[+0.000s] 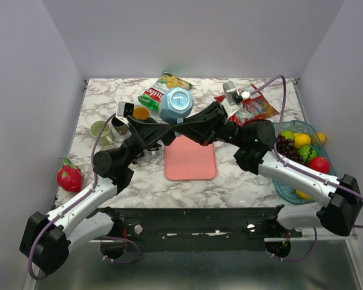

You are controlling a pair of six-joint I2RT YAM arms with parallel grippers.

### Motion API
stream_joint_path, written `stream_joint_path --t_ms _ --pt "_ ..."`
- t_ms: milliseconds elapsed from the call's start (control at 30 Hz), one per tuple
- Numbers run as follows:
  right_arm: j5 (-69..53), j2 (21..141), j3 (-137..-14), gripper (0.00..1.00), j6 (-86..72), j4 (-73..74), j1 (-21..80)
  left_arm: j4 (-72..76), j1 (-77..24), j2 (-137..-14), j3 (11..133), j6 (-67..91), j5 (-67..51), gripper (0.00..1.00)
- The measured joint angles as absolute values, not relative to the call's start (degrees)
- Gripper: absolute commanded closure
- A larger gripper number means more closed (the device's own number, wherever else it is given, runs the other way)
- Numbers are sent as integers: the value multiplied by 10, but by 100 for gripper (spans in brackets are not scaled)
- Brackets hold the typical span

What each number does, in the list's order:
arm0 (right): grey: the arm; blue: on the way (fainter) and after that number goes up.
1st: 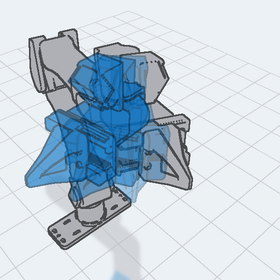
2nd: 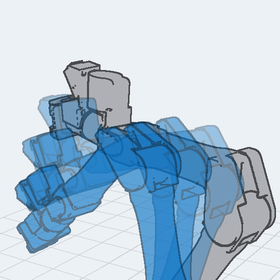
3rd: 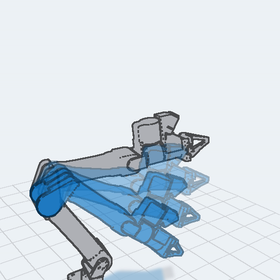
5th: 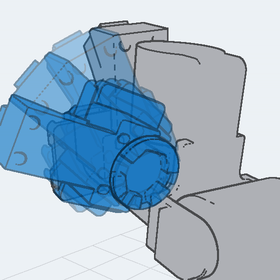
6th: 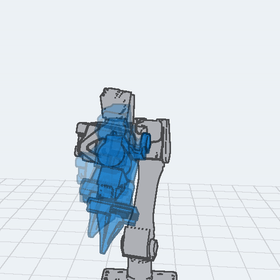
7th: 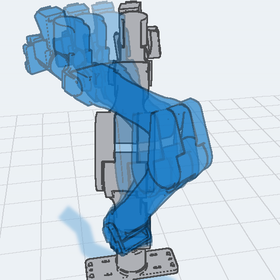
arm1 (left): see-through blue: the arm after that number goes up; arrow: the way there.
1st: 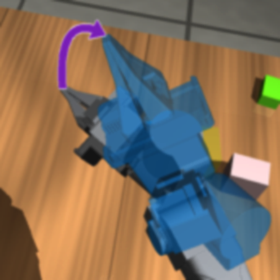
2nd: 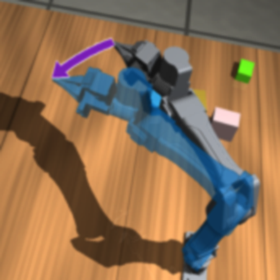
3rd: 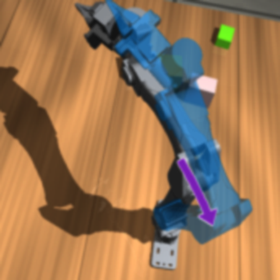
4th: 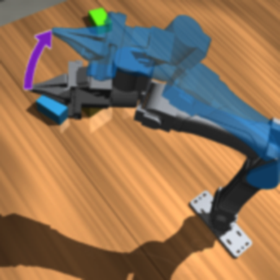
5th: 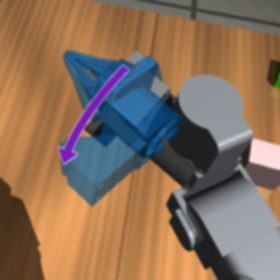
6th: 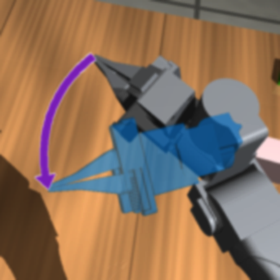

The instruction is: Turn the mug right side up

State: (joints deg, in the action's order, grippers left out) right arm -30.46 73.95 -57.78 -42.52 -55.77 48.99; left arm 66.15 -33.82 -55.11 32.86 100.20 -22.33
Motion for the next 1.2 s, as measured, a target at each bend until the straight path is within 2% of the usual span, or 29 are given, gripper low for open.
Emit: stream_joint_path --t_ms 167,267,300,400,633,1033,1167,1200 --pt "-329 754 -600 99 -437 -561 490 667 -338 -541 329 1001 -223 26" --pt "-333 755 -600 99 -444 -566 490 668 -339 -540 327 1003 -223 35" --pt "-334 756 -600 99 -446 -568 490 668 -339 -540 325 1003 -223 44" --pt "-332 755 -595 99 -457 -579 489 672 -338 -540 318 1004 -221 59" --pt "-325 742 -557 99 -471 -601 487 668 -344 -539 293 1007 -215 61" --pt "-324 744 -537 99 -486 -636 482 666 -345 -547 297 1008 -217 58" --pt "-322 752 -541 99 -498 -656 480 665 -345 -558 314 1007 -224 70" --pt "-322 754 -543 99 -502 -661 480 663 -345 -559 317 1004 -225 77"
